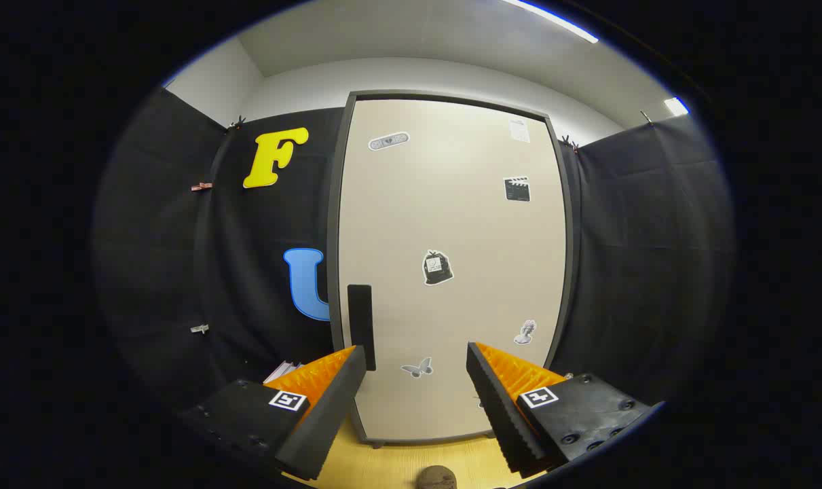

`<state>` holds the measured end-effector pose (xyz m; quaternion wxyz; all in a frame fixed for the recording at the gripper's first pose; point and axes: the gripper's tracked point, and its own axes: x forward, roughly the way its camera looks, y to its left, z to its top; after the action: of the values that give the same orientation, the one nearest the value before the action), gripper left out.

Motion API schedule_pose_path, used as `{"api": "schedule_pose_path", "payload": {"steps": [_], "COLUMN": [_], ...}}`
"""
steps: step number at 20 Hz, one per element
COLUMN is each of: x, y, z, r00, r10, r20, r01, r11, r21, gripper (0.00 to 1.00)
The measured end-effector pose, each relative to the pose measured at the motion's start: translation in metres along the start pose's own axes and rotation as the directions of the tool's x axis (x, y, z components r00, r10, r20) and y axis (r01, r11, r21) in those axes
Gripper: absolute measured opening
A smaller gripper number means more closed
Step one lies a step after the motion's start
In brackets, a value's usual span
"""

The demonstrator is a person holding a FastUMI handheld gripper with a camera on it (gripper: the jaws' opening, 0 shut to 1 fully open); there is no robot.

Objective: Open the shoe cabinet door, grab the shoes and put them into the shoe cabinet, then close the shoe cabinet door.

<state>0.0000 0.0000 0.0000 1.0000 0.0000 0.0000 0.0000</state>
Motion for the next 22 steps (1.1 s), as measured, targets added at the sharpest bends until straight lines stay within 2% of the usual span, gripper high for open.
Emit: {"api": "schedule_pose_path", "payload": {"steps": [13,22], "x": [-0.001,0.031], "y": [0.0,0.033], "z": [0.001,-0.015], "r00": [1.0,0.998], "r10": [-0.008,0.051], "r20": [0.008,-0.022], "r01": [0.008,-0.051], "r11": [1.0,0.999], "r21": [-0.003,0.016], "gripper": [0.98,0.98]}}
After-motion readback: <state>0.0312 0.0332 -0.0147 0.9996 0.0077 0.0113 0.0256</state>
